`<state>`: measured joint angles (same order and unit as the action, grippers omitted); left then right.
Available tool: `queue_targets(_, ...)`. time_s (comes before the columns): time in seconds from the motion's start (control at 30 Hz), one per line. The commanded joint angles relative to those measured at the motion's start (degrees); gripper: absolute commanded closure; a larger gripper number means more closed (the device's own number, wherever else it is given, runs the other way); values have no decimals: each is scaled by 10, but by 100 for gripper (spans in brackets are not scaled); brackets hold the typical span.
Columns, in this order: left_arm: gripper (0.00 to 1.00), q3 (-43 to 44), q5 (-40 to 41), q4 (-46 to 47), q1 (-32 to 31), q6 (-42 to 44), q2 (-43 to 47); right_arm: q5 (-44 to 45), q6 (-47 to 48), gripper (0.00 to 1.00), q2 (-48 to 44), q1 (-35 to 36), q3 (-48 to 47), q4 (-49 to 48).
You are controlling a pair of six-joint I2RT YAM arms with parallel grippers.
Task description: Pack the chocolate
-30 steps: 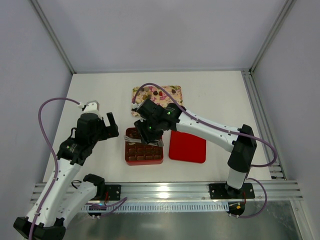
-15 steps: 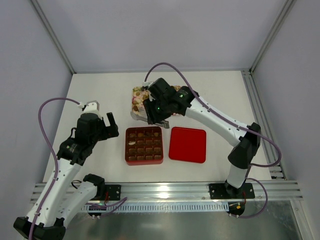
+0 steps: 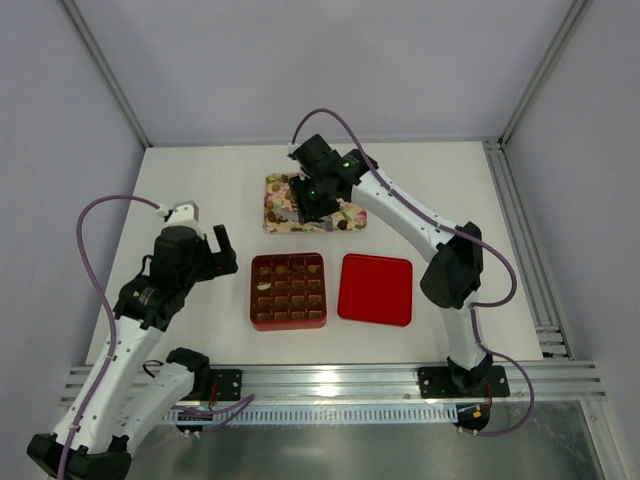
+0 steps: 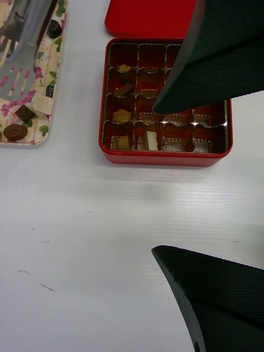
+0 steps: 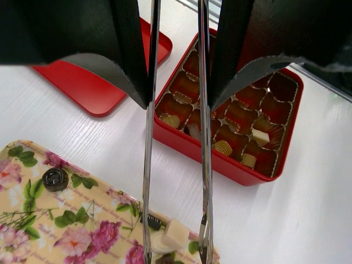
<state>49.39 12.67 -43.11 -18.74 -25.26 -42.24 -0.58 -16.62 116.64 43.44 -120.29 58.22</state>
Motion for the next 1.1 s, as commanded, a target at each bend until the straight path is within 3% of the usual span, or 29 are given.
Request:
queue_targets(0.0,0,4,10,13,2,-3,4,3,5,52,5,3,-22,10)
queue_targets(1.07,0,5,9,13,1,-2,8,25,-7,52,55,21,-8,-1)
